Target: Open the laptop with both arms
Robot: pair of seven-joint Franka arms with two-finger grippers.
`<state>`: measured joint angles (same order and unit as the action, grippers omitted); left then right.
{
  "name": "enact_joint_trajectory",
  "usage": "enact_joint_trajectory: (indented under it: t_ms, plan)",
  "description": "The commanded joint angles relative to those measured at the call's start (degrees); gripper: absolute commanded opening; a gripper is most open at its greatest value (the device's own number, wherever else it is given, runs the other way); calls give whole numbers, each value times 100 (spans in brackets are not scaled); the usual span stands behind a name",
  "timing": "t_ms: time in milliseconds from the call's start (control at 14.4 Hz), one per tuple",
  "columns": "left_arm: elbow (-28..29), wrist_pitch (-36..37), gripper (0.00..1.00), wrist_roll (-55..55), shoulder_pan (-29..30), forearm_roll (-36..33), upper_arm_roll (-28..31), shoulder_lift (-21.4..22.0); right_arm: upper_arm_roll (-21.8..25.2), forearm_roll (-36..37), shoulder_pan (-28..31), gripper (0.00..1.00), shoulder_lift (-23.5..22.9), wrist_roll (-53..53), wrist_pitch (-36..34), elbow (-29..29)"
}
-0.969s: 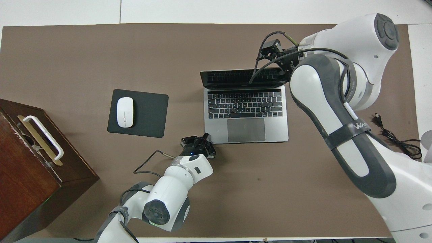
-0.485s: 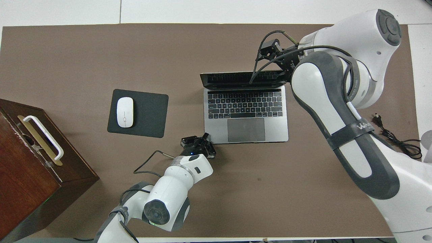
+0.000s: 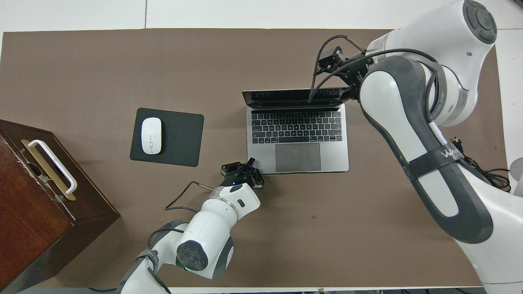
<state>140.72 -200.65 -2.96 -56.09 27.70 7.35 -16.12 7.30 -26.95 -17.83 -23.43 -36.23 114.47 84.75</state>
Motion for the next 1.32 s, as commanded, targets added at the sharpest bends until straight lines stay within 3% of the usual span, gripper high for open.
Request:
enact_joint_trajectory:
  t_ms: [0, 277, 1108, 1246]
  plan:
    - [-133, 0, 0, -11, -77, 323, 30, 29, -53, 233, 104, 100, 40, 72, -292, -265]
    - [-107, 244, 0, -47, 72, 341, 39, 328, -53, 295, 244, 100, 110, 72, -750, -425]
    - [-238, 3267, 0, -995, 1354, 236, 135, 1910, -53, 927, 394, 100, 654, 397, -1620, -548]
    - [-422, 4038, 0, -1136, 1740, -61, 135, 2120, -27, 972, 420, 100, 699, 616, -1874, -548]
